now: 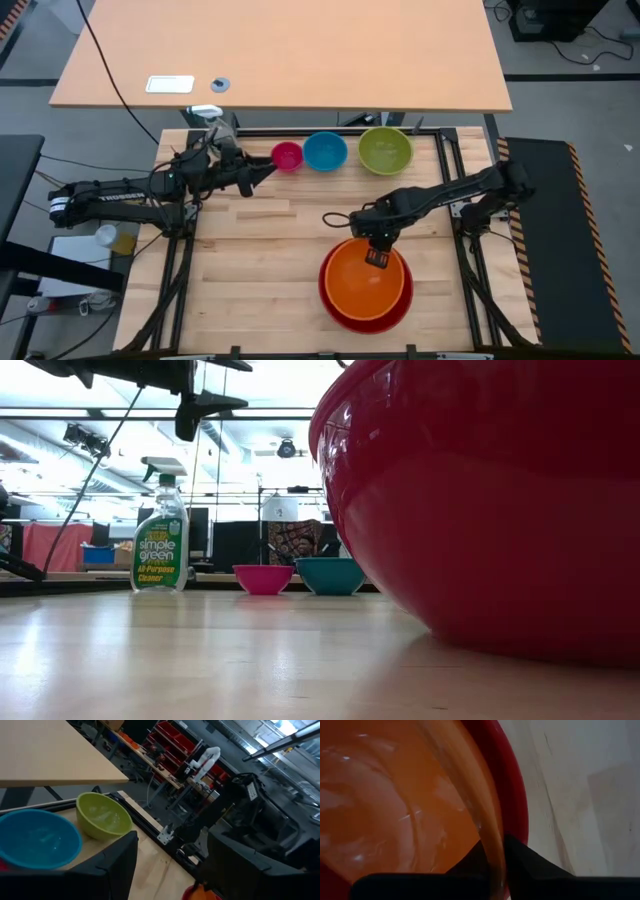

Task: Nest bowls inside each other by size order
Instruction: Stack the orange bowl into the red bowl, then stack the green bowl into the orange bowl

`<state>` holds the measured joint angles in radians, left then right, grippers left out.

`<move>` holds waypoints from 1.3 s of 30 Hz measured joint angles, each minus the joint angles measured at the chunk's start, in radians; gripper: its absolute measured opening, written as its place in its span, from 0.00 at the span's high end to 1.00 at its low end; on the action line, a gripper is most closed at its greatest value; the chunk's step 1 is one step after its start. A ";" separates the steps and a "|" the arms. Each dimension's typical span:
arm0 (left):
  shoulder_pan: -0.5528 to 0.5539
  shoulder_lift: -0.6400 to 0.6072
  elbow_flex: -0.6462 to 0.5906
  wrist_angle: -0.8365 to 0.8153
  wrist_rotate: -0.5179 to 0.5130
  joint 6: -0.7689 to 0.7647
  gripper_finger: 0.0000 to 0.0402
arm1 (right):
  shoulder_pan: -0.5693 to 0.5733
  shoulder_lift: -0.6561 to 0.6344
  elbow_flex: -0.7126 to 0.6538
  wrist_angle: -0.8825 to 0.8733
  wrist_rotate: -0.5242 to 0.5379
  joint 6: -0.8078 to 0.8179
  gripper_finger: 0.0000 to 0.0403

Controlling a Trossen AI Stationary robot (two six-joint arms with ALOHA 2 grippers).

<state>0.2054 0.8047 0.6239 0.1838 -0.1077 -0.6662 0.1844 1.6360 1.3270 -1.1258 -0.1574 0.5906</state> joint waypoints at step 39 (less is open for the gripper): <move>0.000 0.000 0.000 0.008 0.106 0.053 0.40 | -0.139 -0.234 0.068 -0.209 0.094 0.020 0.38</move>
<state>0.2054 0.8043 0.6243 0.1917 -0.0021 -0.6132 0.0459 1.4021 1.3952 -1.3343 -0.0631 0.6107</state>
